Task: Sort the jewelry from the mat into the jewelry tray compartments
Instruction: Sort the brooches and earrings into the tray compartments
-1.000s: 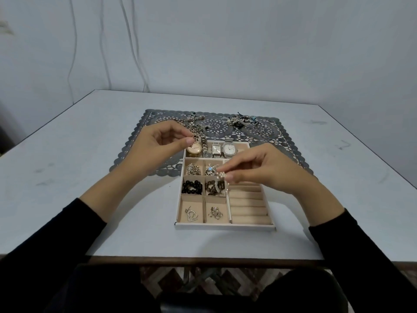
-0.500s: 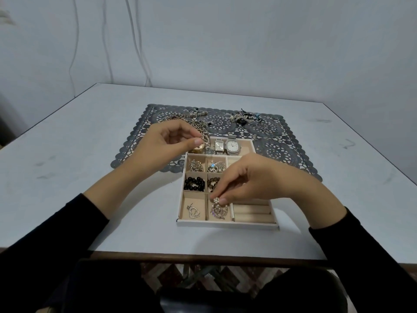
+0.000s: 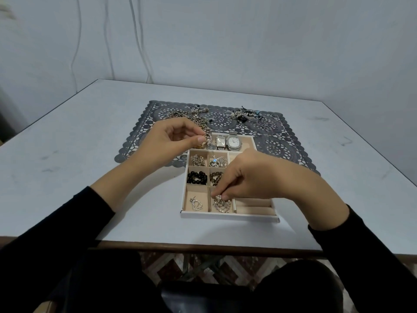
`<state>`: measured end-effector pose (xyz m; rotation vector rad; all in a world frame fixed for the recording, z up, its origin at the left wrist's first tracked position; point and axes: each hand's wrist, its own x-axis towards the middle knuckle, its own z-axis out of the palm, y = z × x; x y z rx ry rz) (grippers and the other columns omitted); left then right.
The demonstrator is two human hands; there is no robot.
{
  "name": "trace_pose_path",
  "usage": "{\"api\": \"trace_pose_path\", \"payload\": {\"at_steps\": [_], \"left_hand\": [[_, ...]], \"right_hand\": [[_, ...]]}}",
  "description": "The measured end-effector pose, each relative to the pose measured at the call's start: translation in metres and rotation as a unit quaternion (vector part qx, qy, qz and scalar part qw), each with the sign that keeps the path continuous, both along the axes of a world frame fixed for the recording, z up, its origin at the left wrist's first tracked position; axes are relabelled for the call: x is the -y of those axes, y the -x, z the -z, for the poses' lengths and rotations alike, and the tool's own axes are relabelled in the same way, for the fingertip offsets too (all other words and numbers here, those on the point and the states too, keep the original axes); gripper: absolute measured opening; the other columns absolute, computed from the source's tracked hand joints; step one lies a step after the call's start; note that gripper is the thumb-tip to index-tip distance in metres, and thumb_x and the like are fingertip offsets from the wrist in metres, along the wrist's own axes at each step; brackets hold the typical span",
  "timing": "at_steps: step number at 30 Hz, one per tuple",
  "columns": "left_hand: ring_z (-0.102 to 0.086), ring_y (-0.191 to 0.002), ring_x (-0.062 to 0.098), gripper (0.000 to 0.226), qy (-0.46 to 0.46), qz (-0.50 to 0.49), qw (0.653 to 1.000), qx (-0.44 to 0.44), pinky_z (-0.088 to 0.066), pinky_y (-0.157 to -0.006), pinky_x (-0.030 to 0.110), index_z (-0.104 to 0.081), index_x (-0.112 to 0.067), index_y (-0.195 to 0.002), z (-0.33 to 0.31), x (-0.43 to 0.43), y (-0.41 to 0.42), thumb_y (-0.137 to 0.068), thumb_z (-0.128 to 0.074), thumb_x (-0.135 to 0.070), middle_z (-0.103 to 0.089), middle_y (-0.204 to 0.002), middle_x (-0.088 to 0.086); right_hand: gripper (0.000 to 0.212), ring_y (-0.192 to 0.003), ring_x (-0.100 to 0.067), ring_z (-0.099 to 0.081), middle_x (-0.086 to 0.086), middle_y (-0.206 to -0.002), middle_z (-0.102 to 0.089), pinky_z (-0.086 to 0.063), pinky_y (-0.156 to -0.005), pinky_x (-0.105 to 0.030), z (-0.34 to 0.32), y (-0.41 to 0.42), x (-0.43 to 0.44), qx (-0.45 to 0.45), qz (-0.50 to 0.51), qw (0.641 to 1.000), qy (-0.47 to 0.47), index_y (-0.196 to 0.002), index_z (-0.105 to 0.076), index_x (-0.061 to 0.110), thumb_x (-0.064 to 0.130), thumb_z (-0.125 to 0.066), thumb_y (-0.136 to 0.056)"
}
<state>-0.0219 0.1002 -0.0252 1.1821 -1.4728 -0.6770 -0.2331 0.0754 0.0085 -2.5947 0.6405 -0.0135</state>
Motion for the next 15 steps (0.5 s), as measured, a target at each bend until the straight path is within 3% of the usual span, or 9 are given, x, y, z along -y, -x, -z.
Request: {"api": "trace_pose_path", "payload": {"at_steps": [10,15], "left_hand": [[-0.068,-0.077,0.008,0.010,-0.002,0.001,1.000,0.005,-0.054,-0.067,0.020,-0.072,-0.019,-0.087,0.0047,0.0019,-0.0020,-0.081,-0.075,-0.013,-0.073,-0.081,-0.005],[-0.067,-0.073,0.003,0.011,-0.003,-0.001,1.000,0.002,-0.051,-0.066,0.013,-0.071,-0.017,-0.088,0.0045,0.0009,-0.0002,-0.082,-0.075,-0.009,-0.072,-0.078,-0.007]], "right_hand": [[0.018,-0.077,0.003,-0.065,0.008,-0.086,-0.075,-0.052,-0.075,-0.014,0.0045,-0.0011,-0.0046,0.012,0.013,1.000,0.018,-0.095,-0.078,0.018,0.011,-0.076,-0.079],[0.017,-0.077,0.002,-0.066,0.006,-0.083,-0.075,-0.054,-0.077,-0.019,0.0060,-0.0001,-0.0054,0.016,0.018,0.999,0.022,-0.094,-0.078,0.016,0.010,-0.076,-0.078]]}}
